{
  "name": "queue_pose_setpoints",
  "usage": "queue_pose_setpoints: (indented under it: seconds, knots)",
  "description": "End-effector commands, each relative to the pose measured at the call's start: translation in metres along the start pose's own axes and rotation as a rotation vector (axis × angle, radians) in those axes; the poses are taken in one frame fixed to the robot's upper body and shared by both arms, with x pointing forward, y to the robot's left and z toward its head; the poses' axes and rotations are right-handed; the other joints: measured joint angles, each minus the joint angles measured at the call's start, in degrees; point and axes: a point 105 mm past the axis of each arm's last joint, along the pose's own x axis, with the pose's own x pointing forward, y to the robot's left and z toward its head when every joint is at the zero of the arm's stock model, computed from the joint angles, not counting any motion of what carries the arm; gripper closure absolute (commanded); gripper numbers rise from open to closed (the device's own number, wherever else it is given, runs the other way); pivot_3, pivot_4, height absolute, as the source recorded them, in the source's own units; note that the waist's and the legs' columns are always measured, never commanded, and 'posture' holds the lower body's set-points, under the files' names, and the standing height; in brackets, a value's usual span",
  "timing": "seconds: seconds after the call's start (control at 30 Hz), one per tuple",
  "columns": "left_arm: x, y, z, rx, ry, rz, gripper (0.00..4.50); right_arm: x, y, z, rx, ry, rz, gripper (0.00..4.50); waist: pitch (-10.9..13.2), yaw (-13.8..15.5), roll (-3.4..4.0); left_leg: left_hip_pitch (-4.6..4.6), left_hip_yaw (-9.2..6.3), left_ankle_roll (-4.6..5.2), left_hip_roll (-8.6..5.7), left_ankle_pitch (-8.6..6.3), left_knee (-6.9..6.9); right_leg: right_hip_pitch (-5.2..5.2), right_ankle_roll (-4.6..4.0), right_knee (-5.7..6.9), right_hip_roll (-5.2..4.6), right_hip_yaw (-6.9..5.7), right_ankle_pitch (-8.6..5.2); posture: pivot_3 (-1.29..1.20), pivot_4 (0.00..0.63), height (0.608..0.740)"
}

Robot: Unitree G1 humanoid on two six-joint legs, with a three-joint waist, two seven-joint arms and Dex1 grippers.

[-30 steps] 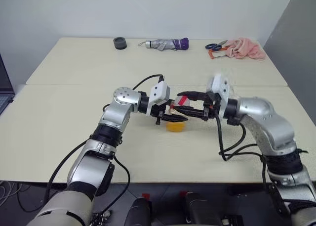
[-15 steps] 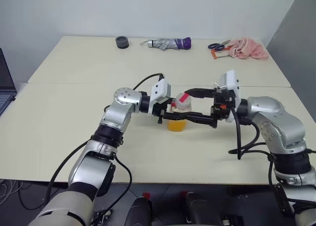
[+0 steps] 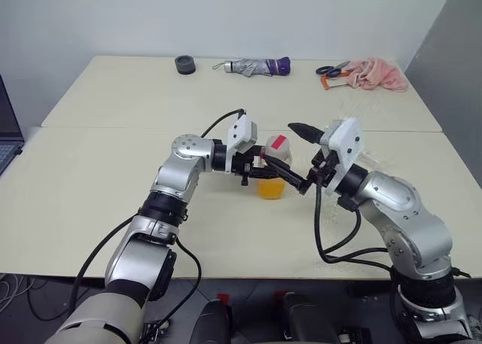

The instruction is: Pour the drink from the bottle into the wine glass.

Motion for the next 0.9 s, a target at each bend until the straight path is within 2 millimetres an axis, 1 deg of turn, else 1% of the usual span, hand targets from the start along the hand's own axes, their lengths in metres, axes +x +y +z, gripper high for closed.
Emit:
queue_pose_setpoints:
  seconds: [0.03,0.2,0.47,0.63,0.9]
  knots:
    - [-0.003,0.003,0.013,0.048,-0.029,0.007,2.69,0.002,-0.004,0.010,-0.057,-0.036,-0.026,0.19,0.00,0.01,0.00,0.00,0.00,0.00,0.00,0.00,0.00,0.00,0.00,0.00,0.00,0.00,0.00,0.00,0.150,0.740]
    - [-0.003,0.003,0.013,0.052,-0.027,0.005,2.69,-0.002,-0.019,0.006,-0.060,-0.022,-0.096,0.19,0.00,0.01,0.00,0.01,0.01,0.00,0.00,0.00,0.00,0.00,0.00,0.01,0.00,0.00,0.00,0.00,0.150,0.740]
    - [-0.005,0.002,0.011,0.048,-0.024,0.004,2.69,-0.014,-0.034,0.001,-0.039,0.004,-0.163,0.19,0.00,0.00,0.00,0.00,0.01,0.00,0.00,0.00,0.00,0.00,0.00,0.00,0.00,0.01,0.00,0.00,0.150,0.740]
    - [-0.006,0.002,0.011,0.046,-0.023,0.004,2.69,-0.019,-0.035,0.000,-0.037,0.014,-0.162,0.19,0.00,0.00,0.00,0.00,0.01,0.00,0.00,0.00,0.00,0.00,0.00,0.00,0.00,0.01,0.00,0.00,0.150,0.740]
    - [-0.008,0.004,0.009,0.042,-0.016,0.007,2.69,-0.022,-0.027,0.000,-0.005,0.014,-0.120,0.19,0.00,-0.03,0.00,0.01,0.01,0.00,0.00,0.00,0.00,0.00,0.00,0.01,0.01,0.01,0.00,0.00,0.150,0.740]
